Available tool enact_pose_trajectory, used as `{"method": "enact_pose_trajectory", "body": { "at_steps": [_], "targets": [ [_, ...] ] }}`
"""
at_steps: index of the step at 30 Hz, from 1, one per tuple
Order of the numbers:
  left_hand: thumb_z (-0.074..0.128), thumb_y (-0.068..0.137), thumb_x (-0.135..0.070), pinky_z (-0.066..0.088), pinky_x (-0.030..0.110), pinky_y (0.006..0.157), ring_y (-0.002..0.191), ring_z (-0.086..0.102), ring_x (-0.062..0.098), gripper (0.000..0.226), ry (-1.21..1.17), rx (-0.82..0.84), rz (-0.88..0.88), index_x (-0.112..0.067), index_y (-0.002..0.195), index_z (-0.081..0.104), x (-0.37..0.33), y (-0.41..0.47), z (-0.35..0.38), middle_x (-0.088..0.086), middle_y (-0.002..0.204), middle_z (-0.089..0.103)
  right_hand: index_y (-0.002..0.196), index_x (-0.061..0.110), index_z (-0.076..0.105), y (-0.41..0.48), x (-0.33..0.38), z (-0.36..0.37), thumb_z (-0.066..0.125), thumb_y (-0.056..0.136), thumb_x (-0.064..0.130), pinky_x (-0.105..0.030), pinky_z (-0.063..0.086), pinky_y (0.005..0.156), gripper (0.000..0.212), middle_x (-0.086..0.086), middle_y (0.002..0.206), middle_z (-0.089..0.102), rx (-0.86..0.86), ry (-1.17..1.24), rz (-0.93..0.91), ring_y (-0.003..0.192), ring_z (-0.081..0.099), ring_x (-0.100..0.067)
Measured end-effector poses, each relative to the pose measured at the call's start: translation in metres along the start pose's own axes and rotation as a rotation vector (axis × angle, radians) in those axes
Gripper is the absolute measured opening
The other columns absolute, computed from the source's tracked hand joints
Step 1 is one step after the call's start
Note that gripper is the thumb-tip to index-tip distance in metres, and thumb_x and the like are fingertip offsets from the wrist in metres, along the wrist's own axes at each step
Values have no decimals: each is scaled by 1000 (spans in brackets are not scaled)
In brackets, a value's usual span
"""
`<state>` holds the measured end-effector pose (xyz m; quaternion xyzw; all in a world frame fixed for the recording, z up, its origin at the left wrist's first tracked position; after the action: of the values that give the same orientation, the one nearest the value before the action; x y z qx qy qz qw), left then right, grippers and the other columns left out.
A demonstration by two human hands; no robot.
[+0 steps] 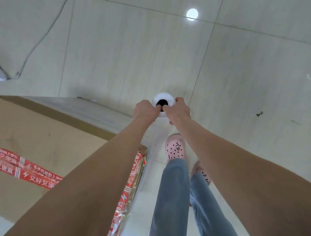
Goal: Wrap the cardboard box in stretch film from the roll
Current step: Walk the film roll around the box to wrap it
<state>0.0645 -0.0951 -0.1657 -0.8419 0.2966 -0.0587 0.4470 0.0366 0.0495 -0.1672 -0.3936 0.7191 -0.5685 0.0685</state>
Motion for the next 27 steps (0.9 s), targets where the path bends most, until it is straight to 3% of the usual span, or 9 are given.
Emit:
{"method": "enact_pose_trajectory", "body": {
  "at_steps": [2, 5, 9, 13, 17, 20, 23, 27],
  "targets": [
    [55, 85, -35, 56, 35, 71, 78, 68, 27, 35, 42, 8, 55, -2, 93, 63, -7, 6, -3, 10, 90, 70, 123, 19, 44, 3, 5, 2, 55, 84, 26, -34, 54, 71, 42, -5, 99, 56, -21, 17, -17, 75, 61, -28],
    [55, 83, -22, 41, 31, 64, 86, 60, 26, 17, 222, -41, 225, -10, 95, 58, -31, 13, -12, 7, 95, 64, 102, 18, 48, 6, 13, 4, 56, 81, 26, -34, 52, 66, 24, -6, 98, 61, -48, -26, -58, 76, 63, -29],
    [50, 81, -14, 40, 30, 63, 87, 59, 24, 24, 339, -80, 310, -17, 101, 64, -49, 22, -20, 4, 98, 64, 97, 19, 53, 10, 24, 6, 58, 77, 29, -29, 47, 63, 23, -3, 94, 64, -30, -105, -83, 79, 66, -27],
    [52, 81, -14, 40, 29, 60, 77, 57, 24, 13, 273, -81, 295, -11, 88, 62, -43, 33, -29, 3, 87, 62, 100, 21, 58, 13, 39, 4, 57, 76, 27, -29, 46, 65, 25, 1, 89, 64, -21, -228, -126, 82, 64, -24],
    [54, 80, -15, 35, 26, 53, 69, 52, 22, 4, 166, -90, 220, -13, 77, 54, -31, 39, -41, -3, 65, 47, 110, 28, 58, 12, 61, 1, 59, 77, 28, -27, 37, 65, 33, 4, 93, 61, -56, -318, -167, 81, 57, -20],
    [56, 80, -18, 47, 32, 59, 74, 60, 26, 7, 37, -91, 127, -11, 80, 55, -18, 44, -57, 2, 74, 57, 116, 26, 55, 11, 79, 5, 58, 80, 32, -28, 37, 68, 37, 3, 101, 61, -108, -326, -209, 80, 53, -18],
    [60, 80, -23, 58, 40, 71, 76, 68, 30, 19, -185, -110, 2, -6, 90, 58, 2, 48, -72, 10, 90, 67, 125, 21, 47, 13, 94, 17, 56, 84, 34, -30, 36, 71, 45, -3, 114, 56, -102, -303, -214, 92, 55, -22],
    [63, 81, -30, 60, 35, 65, 62, 70, 24, 26, -356, -96, -104, -6, 92, 60, 18, 49, -77, 10, 80, 70, 131, 18, 40, 18, 101, 40, 52, 87, 28, -34, 49, 69, 47, -3, 99, 59, 62, -154, -133, 80, 59, -23]
  ]
}}
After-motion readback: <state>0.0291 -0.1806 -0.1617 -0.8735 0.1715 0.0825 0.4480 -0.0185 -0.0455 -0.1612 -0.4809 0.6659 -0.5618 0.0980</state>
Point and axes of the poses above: each hand's wrist, its own y-axis towards the middle knuckle, its own z-axis out of the palm, x = y × z, the point moved 8 cm from there along y, towards the middle knuckle
